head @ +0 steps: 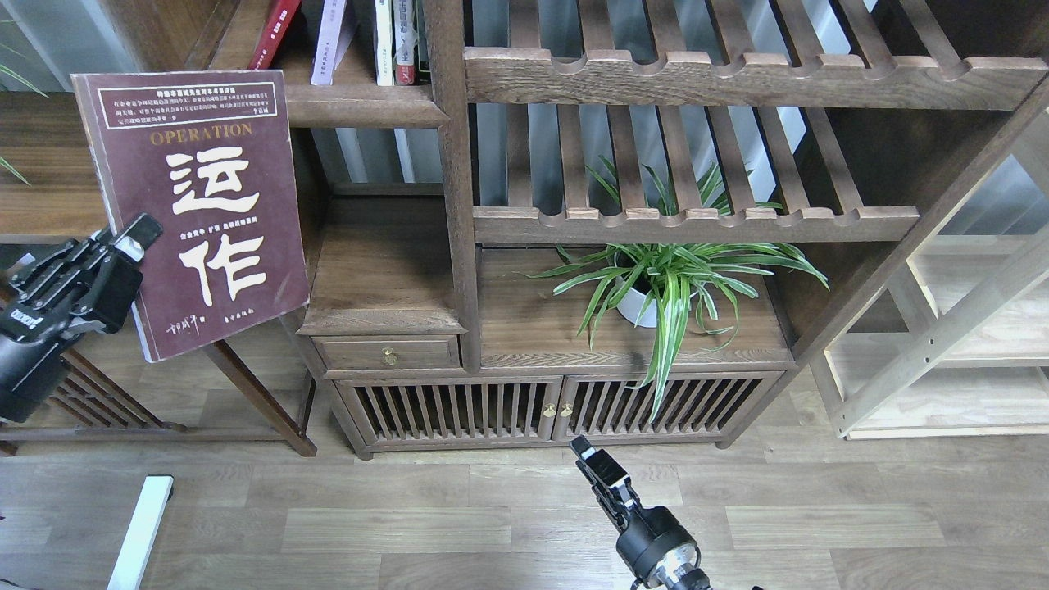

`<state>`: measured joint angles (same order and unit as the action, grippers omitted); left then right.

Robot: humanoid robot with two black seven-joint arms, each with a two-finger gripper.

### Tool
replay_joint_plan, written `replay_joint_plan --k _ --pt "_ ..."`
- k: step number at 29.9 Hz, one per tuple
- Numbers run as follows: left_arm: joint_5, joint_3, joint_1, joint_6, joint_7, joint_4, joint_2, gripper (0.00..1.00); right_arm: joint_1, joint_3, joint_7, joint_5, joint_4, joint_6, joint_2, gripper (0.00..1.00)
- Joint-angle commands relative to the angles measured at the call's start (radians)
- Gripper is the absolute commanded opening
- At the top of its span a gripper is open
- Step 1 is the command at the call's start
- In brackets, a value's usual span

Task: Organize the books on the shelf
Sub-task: 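Lift the red book with the left gripper toward the upper shelf, then raise the red book higher with the left gripper above the shelf edge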

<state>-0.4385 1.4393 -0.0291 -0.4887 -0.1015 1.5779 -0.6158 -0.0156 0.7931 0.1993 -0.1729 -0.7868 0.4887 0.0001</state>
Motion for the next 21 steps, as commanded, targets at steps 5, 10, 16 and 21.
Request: replay_joint_plan --k 5,10,16,21 --pt "0.078 -0.010 -0.002 0.000 0.049 -0.054 0.014 0.08 0.000 0.000 0.000 0.001 0.000 0.000 0.000 0.48" --pt "0.109 -0.013 -0.002 0.000 0.080 -0.075 0.057 0.08 0.000 0.000 0.000 0.003 0.000 0.000 0.000 0.48" --pt "0.155 -0.014 -0.003 0.000 0.207 -0.076 0.102 0.08 0.000 0.000 0.000 0.003 0.000 0.000 0.000 0.48" --pt "0.193 -0.017 -0.002 0.000 0.293 -0.076 0.165 0.08 -0.001 0.006 0.000 0.003 0.000 0.000 0.000 0.48"
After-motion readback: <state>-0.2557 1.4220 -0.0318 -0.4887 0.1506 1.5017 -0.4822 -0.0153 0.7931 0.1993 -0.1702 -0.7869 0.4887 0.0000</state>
